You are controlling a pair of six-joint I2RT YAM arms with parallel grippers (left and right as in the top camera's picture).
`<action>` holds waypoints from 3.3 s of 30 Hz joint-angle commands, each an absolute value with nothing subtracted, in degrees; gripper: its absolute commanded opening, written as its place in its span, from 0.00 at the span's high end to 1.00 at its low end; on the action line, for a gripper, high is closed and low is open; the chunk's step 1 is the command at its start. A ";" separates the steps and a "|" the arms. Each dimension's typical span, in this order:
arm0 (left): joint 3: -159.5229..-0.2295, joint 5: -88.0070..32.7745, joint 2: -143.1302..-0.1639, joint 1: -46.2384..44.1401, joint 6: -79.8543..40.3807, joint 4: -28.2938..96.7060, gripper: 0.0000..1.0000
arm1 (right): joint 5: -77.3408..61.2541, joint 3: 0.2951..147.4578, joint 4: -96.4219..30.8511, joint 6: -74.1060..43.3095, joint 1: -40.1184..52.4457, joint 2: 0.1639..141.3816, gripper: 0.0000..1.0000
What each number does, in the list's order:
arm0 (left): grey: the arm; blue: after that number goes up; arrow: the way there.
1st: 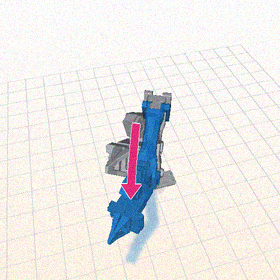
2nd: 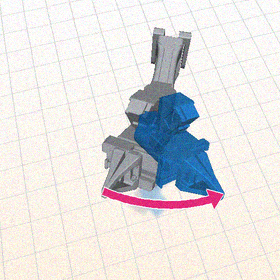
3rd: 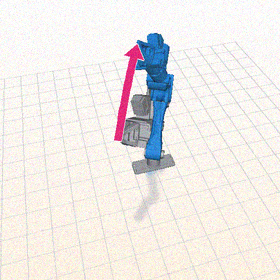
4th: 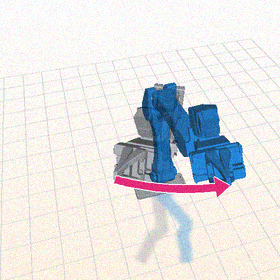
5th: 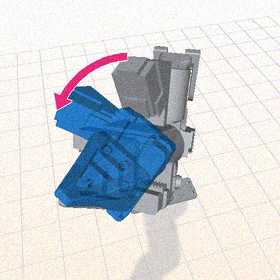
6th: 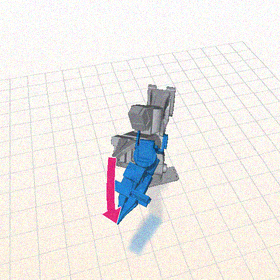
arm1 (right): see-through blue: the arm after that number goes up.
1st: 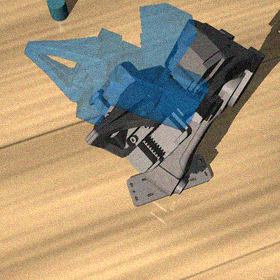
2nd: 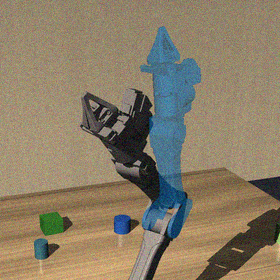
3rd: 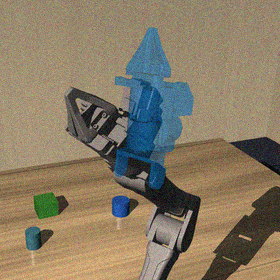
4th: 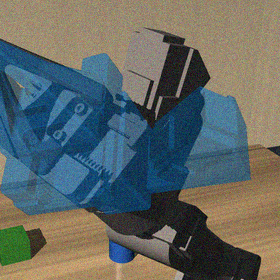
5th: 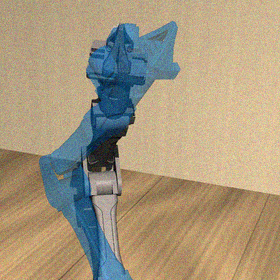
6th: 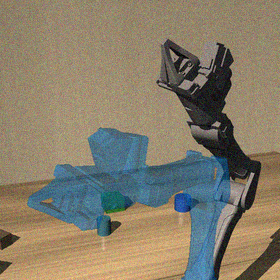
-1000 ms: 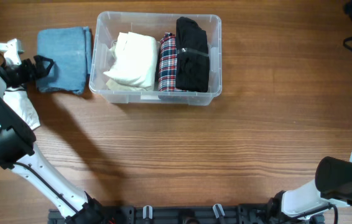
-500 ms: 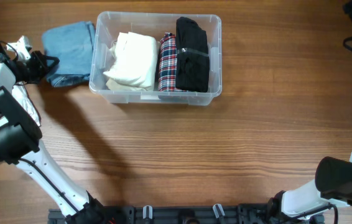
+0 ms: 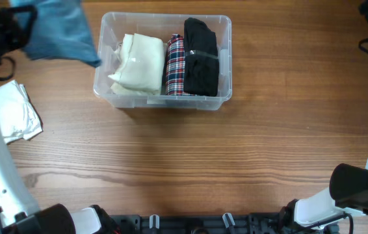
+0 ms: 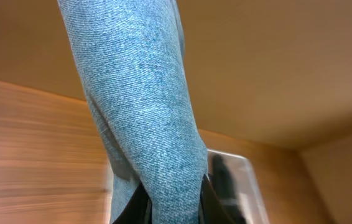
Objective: Pack container
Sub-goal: 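Carry the denim cloth over the cream cloth and release, then move the left gripper to the white folded shirt and grasp it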
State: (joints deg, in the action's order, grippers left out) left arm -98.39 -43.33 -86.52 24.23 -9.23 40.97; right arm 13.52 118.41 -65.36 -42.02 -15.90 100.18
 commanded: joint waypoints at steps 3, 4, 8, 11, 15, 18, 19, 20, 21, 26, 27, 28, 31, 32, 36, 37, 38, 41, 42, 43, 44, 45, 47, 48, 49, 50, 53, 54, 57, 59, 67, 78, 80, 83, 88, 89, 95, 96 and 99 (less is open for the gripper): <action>-99.98 -47.55 -89.60 10.63 -14.63 39.03 0.96 | 13.61 118.37 -65.19 -42.59 -15.77 100.05 0.00; -99.98 -47.51 -91.15 8.62 -14.61 39.03 0.96 | 13.61 118.37 -65.21 -42.59 -15.77 100.05 0.00; -99.98 -41.87 -97.91 3.03 -14.61 40.23 0.96 | 13.61 118.37 -65.19 -42.59 -15.77 100.05 0.00; -99.98 -40.36 -102.17 0.21 -14.59 40.77 0.96 | 13.61 118.37 -65.21 -42.59 -15.77 100.05 0.00; -99.96 -31.11 -106.06 -4.08 -14.59 41.43 0.96 | 13.61 118.37 -65.19 -42.57 -15.77 100.05 0.00; -99.96 -25.34 -106.15 -5.48 -14.59 42.65 0.96 | 13.61 118.37 -65.21 -42.59 -15.77 100.05 0.00; -99.98 -21.85 -106.15 -6.02 -14.59 44.42 0.96 | 13.61 118.37 -65.19 -42.59 -15.77 100.05 0.00; -99.96 -19.79 -106.15 -6.20 -14.57 45.39 0.96 | 13.61 118.37 -65.19 -42.59 -15.77 100.05 0.00; -99.83 -18.41 -106.24 -6.31 -14.39 45.74 0.96 | 13.61 118.37 -65.19 -42.57 -15.77 100.05 0.00; -99.29 -15.18 -106.87 -6.37 -13.74 45.23 0.93 | 13.61 118.37 -65.19 -42.59 -15.77 100.05 0.00; -99.29 -13.10 -106.87 -6.37 -13.69 45.32 0.79 | 13.61 118.37 -65.21 -42.57 -15.77 100.05 0.00; -99.29 -11.97 -106.87 -6.26 -13.72 45.50 0.72 | 13.61 118.37 -65.21 -42.57 -15.77 100.05 0.00; -99.29 -8.47 -106.87 -4.78 -13.65 46.11 0.48 | 13.61 118.37 -65.19 -42.57 -15.77 100.05 0.00; -99.29 -7.84 -106.87 -3.70 -12.36 45.95 0.41 | 13.61 118.37 -65.19 -42.59 -15.77 100.05 0.00; -99.44 -6.66 -106.83 -1.08 -8.95 44.40 0.30 | 13.61 118.37 -65.21 -42.57 -15.77 100.05 0.00; -100.22 -5.72 -106.59 -0.03 -8.93 44.18 0.29 | 13.61 118.37 -65.21 -42.59 -15.77 100.05 0.00; -100.79 -5.67 -106.26 0.49 -8.73 44.23 0.29 | 13.61 118.37 -65.21 -42.59 -15.77 100.05 0.00; -103.96 -5.72 -101.97 2.90 -8.34 48.47 0.29 | 13.61 118.37 -65.19 -42.59 -15.77 100.05 0.00; -104.38 -5.69 -99.50 4.19 -8.93 51.24 0.28 | 13.61 118.37 -65.19 -42.59 -15.77 100.05 0.00; -104.38 -5.69 -96.64 5.98 -10.28 54.48 0.25 | 13.61 118.37 -65.19 -42.59 -15.79 100.05 0.00; -104.38 -5.69 -94.50 7.77 -11.20 57.49 0.23 | 13.61 118.37 -65.21 -42.59 -15.77 100.05 0.00; -104.38 -5.56 -92.51 10.17 -11.92 60.99 0.22 | 13.61 118.37 -65.21 -42.57 -15.77 100.05 0.00; -104.38 -2.00 -91.22 14.74 -12.95 65.12 0.20 | 13.61 118.37 -65.19 -42.61 -15.77 100.05 0.00; -104.27 1.28 -91.39 17.39 -13.72 68.36 0.19 | 13.61 118.37 -65.21 -42.59 -15.77 100.05 0.00; -104.14 3.55 -91.70 18.81 -14.44 70.17 0.15 | 13.61 118.37 -65.19 -42.57 -15.77 100.03 0.00; -104.09 6.52 -92.62 21.23 -14.44 72.93 0.10 | 13.61 118.37 -65.21 -42.59 -15.77 100.05 0.00; -104.09 10.13 -95.64 27.94 -14.41 76.20 0.01 | 13.61 118.37 -65.19 -42.57 -15.77 100.05 0.00; -104.07 9.93 -96.62 29.36 -14.39 76.18 0.00 | 13.61 118.37 -65.21 -42.61 -15.77 100.05 0.00; -104.05 9.91 -102.24 32.84 -14.02 74.83 0.00 | 13.61 118.37 -65.21 -42.59 -15.77 100.05 0.00; -104.05 9.91 -108.05 33.91 -13.02 72.95 0.00 | 13.61 118.37 -65.21 -42.57 -15.77 100.05 0.00; -104.05 1.08 -118.24 34.41 4.80 63.57 0.00 | 13.61 118.37 -65.19 -42.59 -15.77 100.05 0.00; -104.05 7.42 -126.93 34.41 3.22 62.59 0.01 | 13.61 118.37 -65.21 -42.57 -15.77 100.03 0.00; -104.05 8.97 -127.28 34.41 2.09 62.43 0.02 | 13.61 118.37 -65.21 -42.57 -15.77 100.03 0.01; -104.05 11.22 -127.42 34.41 1.02 62.11 0.03 | 13.61 118.37 -65.19 -42.59 -15.77 100.05 0.00; -104.05 9.72 -129.27 33.87 4.14 61.28 0.02 | 13.61 118.37 -65.21 -42.59 -15.77 100.05 0.00; -104.05 9.23 -130.02 33.67 4.51 61.28 0.01 | 13.61 118.37 -65.21 -42.57 -15.77 100.05 0.00; -104.05 9.32 -131.13 33.43 5.61 60.01 0.07 | 13.58 118.37 -65.19 -42.59 -15.77 100.05 0.00; -104.05 9.34 -131.31 33.43 5.61 59.96 0.10 | 13.61 118.37 -65.21 -42.59 -15.77 100.05 0.00; -104.05 9.30 -132.38 33.43 5.58 60.34 0.28 | 13.61 118.37 -65.21 -42.61 -15.77 100.05 0.00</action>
